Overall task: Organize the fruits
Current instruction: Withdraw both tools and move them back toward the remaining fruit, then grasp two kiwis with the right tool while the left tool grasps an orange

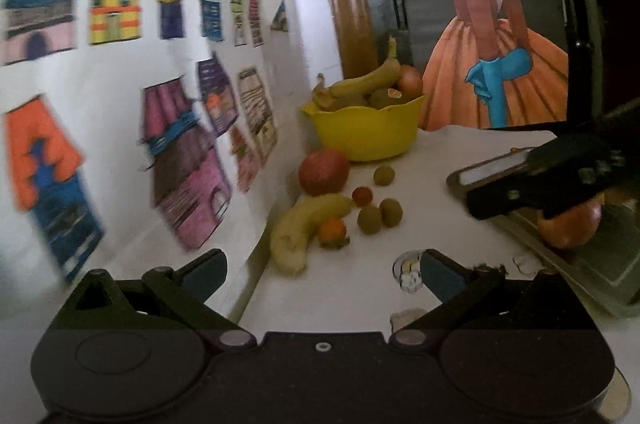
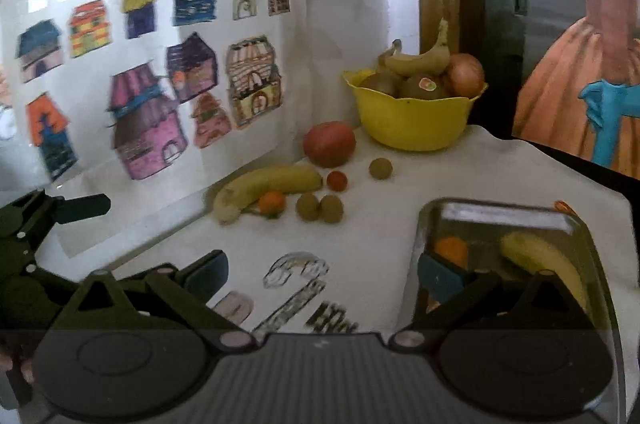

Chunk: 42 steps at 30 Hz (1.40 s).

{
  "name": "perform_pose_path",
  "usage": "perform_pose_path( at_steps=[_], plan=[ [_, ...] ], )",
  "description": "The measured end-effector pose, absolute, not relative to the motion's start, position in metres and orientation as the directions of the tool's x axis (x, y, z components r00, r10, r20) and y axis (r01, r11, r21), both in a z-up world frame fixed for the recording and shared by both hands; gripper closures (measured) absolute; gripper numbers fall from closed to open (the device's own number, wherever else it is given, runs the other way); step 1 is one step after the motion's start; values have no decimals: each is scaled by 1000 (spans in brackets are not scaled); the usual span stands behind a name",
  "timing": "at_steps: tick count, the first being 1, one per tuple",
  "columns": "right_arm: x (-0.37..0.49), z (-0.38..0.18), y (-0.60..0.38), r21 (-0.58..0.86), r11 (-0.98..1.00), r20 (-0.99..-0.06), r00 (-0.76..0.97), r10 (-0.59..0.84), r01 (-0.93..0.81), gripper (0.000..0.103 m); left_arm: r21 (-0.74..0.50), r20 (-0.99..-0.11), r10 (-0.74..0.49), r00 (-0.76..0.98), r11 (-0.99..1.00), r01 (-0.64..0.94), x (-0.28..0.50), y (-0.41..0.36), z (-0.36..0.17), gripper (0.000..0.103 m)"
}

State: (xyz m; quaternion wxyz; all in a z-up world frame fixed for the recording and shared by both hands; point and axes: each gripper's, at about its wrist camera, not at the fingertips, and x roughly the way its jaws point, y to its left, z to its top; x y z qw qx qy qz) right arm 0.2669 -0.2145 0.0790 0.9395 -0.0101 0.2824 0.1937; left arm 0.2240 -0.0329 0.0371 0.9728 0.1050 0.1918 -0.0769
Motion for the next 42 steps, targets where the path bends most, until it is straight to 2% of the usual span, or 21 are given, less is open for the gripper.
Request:
perform_pose_path(
  at_steps=[7, 9, 13, 19, 27, 32, 37, 41, 42],
  plan=[
    [346, 66, -212, 171, 898, -561, 709, 427, -406, 0, 234, -410, -127, 903, 942, 239, 272, -49, 22, 1],
    [366, 62, -210, 212, 890, -572, 687, 448, -404, 1, 239, -426, -125, 896, 940, 245, 284, -52, 18, 5],
    [398, 52, -202, 270, 866, -607, 624, 492, -421, 6, 264, -451, -111, 886, 932, 251, 307, -56, 10, 11],
    [419, 43, -188, 269, 841, -628, 577, 522, -469, 19, 252, -476, -134, 869, 926, 281, 329, -59, 4, 21],
    [432, 37, -187, 322, 831, -653, 529, 542, -453, 28, 234, -511, -141, 848, 926, 295, 347, -60, 2, 41],
    [438, 34, -188, 337, 830, -663, 515, 544, -443, 43, 234, -534, -135, 834, 925, 300, 355, -59, -3, 51],
    [446, 31, -189, 372, 823, -663, 498, 559, -429, 48, 223, -556, -135, 820, 926, 304, 361, -58, -4, 58],
    [449, 30, -190, 372, 828, -666, 501, 553, -419, 51, 232, -561, -113, 820, 930, 287, 364, -58, -4, 72],
    [448, 30, -190, 371, 829, -668, 500, 551, -418, 51, 224, -562, -113, 819, 932, 283, 364, -58, -4, 72]
  ],
)
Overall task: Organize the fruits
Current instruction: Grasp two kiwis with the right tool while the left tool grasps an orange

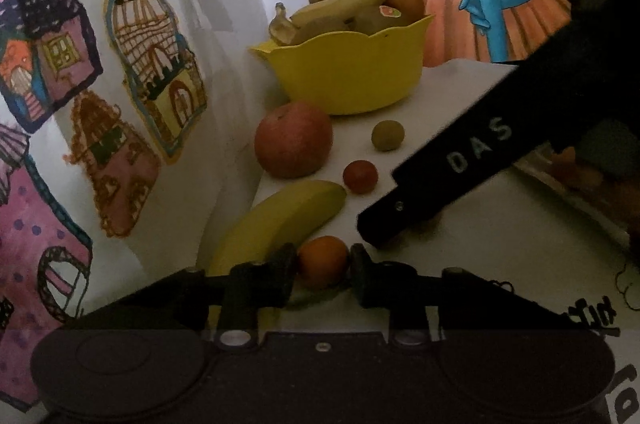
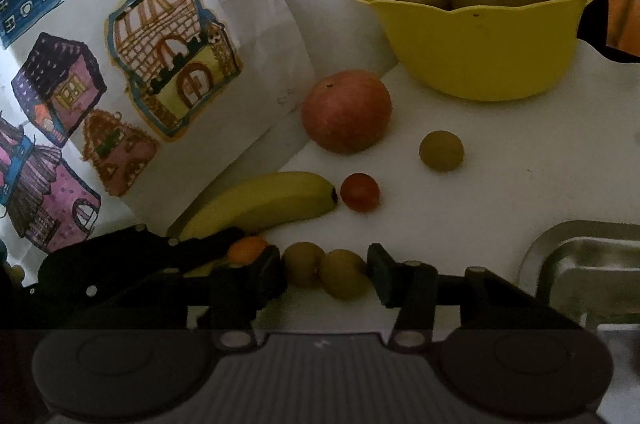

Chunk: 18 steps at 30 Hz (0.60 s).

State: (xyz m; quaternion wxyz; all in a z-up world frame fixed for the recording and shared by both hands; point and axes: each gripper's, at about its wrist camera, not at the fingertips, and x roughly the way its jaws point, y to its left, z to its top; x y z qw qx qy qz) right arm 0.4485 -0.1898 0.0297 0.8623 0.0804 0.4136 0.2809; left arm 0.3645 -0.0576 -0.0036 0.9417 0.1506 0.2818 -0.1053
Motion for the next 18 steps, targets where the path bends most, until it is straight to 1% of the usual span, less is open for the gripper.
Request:
perform_pose_path(
  at_steps=[5, 11, 15, 18],
  plan=[
    [442, 31, -191, 371, 835, -672, 503, 544, -406, 51, 191, -572, -106, 814, 947, 257, 363, -57, 1, 73],
    [428, 39, -203, 401, 831, -654, 515, 555, -386, 51, 148, -567, -97, 818, 965, 216, 350, -54, 11, 73],
    [410, 52, -218, 403, 835, -635, 543, 550, -375, 51, 136, -547, -111, 830, 966, 219, 338, -61, 21, 73],
    [394, 65, -235, 400, 842, -618, 572, 540, -362, 51, 128, -525, -144, 839, 961, 245, 325, -74, 32, 73]
  ],
)
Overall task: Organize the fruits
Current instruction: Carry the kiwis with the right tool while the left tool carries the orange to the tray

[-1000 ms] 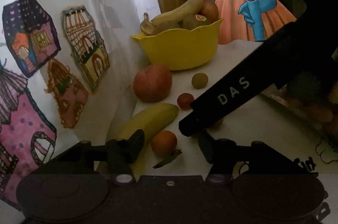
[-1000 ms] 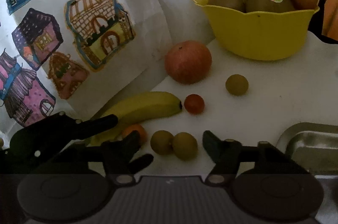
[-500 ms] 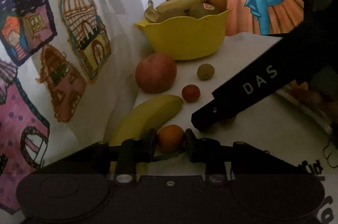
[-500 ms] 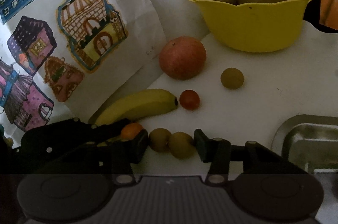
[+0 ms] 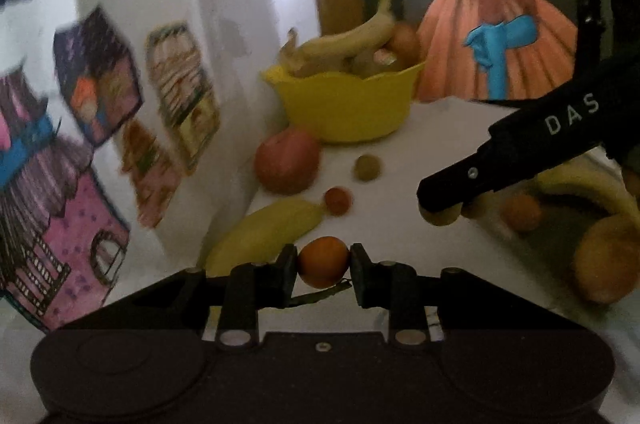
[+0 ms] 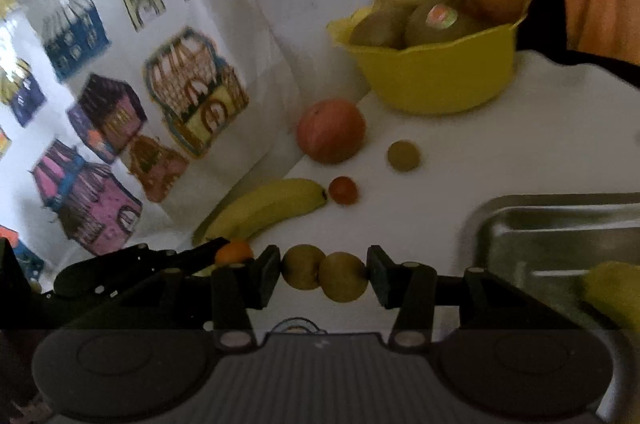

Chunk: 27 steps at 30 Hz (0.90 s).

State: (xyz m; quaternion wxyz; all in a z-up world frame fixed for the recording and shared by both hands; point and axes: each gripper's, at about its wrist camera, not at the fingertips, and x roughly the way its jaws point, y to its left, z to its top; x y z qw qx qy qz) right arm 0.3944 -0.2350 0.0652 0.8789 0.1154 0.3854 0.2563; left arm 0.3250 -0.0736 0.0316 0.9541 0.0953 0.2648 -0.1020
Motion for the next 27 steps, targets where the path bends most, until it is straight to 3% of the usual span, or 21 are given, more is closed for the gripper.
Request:
perform_pose_path(
  at_steps=[14, 21, 27],
  plan=[
    [310, 109, -336, 348, 908, -578, 709, 404, -233, 51, 92, -459, -286, 841, 927, 365, 280, -160, 58, 73],
    [287, 112, -375, 310, 937, -564, 763, 317, -160, 51, 68, -440, -278, 854, 938, 340, 285, -192, 58, 73],
    [285, 91, -399, 304, 947, -550, 793, 261, -101, 51, -16, -480, -266, 836, 955, 295, 310, -207, 49, 73]
  ],
)
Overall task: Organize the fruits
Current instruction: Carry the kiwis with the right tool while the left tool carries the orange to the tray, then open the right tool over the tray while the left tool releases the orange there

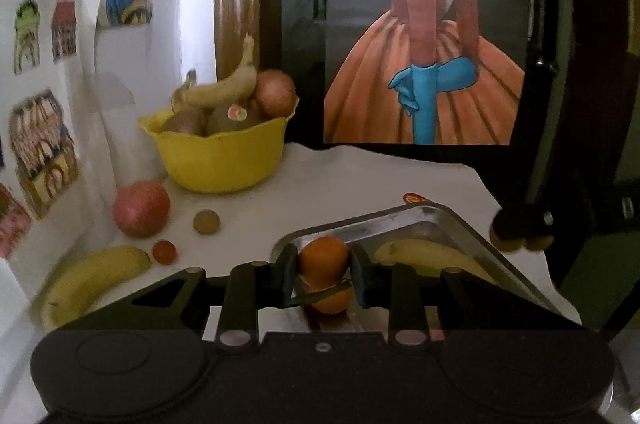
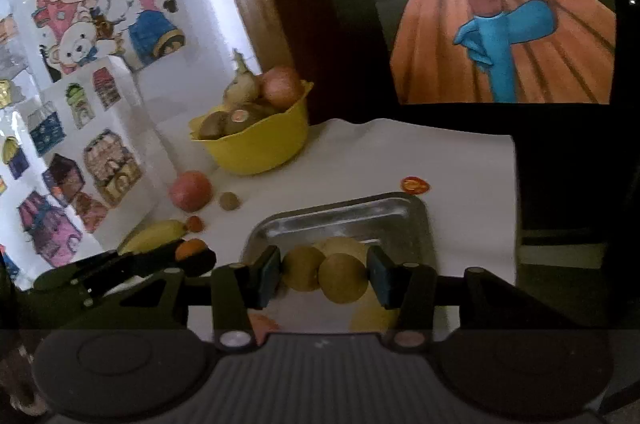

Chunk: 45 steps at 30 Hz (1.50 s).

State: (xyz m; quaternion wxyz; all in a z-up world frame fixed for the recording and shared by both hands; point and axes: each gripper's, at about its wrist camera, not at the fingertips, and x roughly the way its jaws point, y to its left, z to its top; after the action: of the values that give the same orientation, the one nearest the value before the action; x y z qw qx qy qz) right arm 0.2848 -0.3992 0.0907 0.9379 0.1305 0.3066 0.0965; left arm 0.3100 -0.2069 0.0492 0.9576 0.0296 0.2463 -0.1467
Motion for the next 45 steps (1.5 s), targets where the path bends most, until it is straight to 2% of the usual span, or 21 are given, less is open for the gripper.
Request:
perform_pose_path(
  at_steps=[4, 10, 35, 39, 43, 45],
  plan=[
    [290, 73, -408, 345, 933, -547, 786, 287, -100, 51, -50, -512, -270, 815, 957, 285, 322, -214, 42, 73],
    [298, 54, -409, 387, 915, -553, 766, 328, -112, 51, -39, -536, -262, 803, 957, 287, 330, -222, 32, 73],
    [300, 39, -396, 367, 920, -578, 742, 340, -135, 49, -52, -587, -247, 771, 962, 268, 338, -223, 18, 72],
    [298, 40, -396, 361, 922, -578, 743, 336, -136, 48, -46, -570, -241, 785, 964, 262, 335, -223, 24, 54],
    [294, 45, -399, 366, 922, -569, 752, 332, -130, 39, -50, -558, -230, 797, 968, 244, 330, -219, 30, 44],
    [288, 50, -400, 367, 921, -558, 762, 330, -130, 34, -56, -546, -221, 808, 972, 227, 326, -214, 35, 32]
  ],
)
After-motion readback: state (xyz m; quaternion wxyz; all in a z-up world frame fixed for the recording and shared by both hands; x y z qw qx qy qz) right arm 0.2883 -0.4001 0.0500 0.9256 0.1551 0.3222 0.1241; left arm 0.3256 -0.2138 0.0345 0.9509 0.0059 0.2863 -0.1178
